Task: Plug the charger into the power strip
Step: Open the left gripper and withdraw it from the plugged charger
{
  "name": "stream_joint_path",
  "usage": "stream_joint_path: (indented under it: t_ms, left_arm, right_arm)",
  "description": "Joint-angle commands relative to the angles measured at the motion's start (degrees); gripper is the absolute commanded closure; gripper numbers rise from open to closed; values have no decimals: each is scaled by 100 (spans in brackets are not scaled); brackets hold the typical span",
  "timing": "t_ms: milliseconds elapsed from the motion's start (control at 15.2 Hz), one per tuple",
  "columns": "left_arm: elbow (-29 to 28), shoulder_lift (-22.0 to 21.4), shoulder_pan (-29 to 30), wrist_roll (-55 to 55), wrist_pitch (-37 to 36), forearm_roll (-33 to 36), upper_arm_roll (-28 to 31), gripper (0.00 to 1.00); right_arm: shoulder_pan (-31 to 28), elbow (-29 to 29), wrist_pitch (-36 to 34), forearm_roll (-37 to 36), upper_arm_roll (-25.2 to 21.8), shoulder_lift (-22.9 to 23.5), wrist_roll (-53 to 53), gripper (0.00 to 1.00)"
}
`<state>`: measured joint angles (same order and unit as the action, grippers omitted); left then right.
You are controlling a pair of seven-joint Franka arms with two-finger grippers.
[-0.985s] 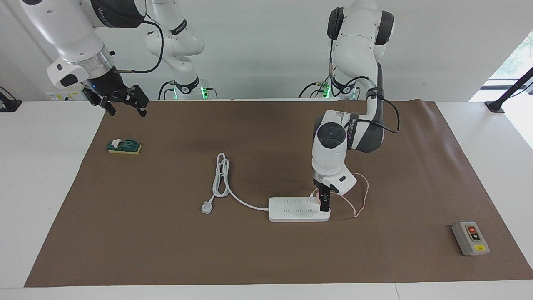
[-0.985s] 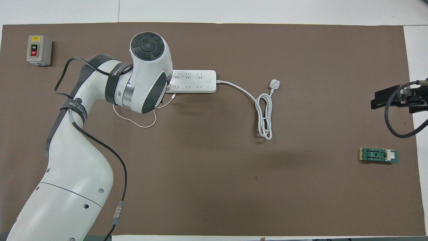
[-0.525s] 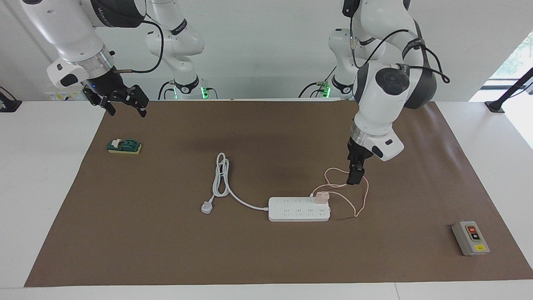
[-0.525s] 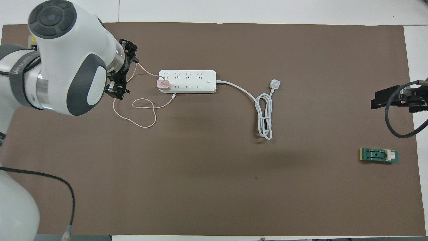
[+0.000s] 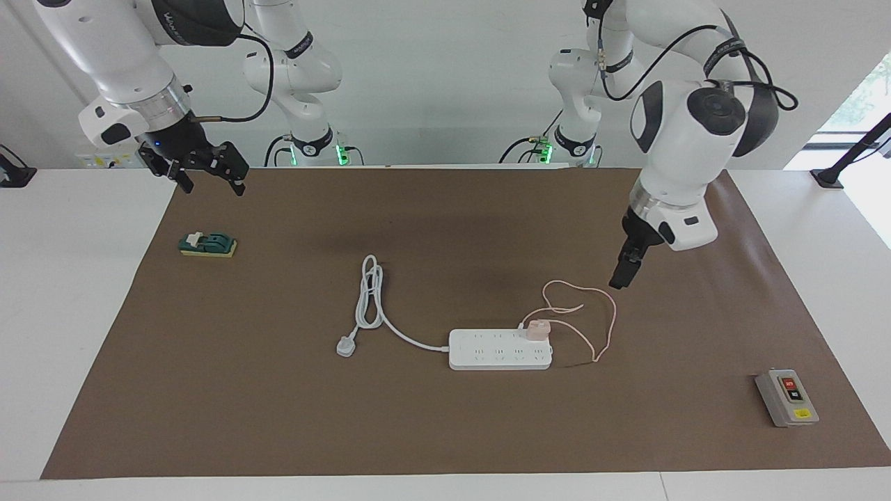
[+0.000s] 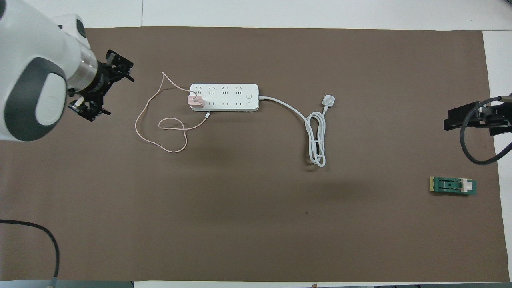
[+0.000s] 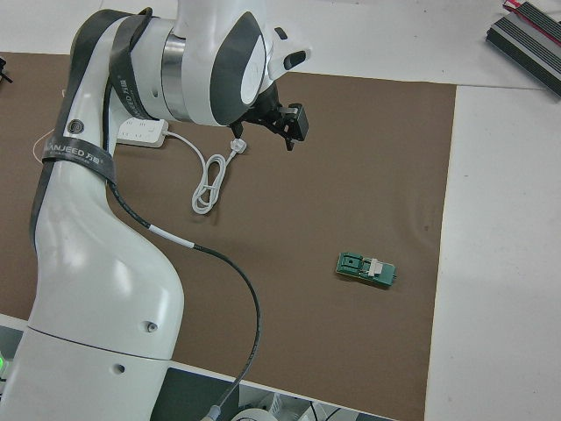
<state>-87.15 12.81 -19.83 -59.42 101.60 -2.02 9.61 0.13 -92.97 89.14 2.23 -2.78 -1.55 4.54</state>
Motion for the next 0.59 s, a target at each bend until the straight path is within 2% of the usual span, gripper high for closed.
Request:
stream_joint_path:
  t_ms: [0,131,394,460,525]
  left_arm:
    - [-162,-437,654,1717,-280,0,-38,0]
    - [-170,-586,1032,2834,-473,70,-29,0]
    - [-223,-876,1350,4313,-860,105,-29,0]
    - [-293,-1007,1385,4568,-974,105,-29,0]
    - [-354,-1322,1499,4849,-1219,96,-29,0]
  right_arm:
    - [-75,-28,-81,-100,49,-65,-94,0]
    - [-75,-28,-81,-100,49,-65,-94,0]
    - [-75,-28,-81,-100,49,-65,-94,0]
    - [-75,-28,-81,-100,49,-65,-94,0]
    - [-75,-28,-81,-100,49,-65,-94,0]
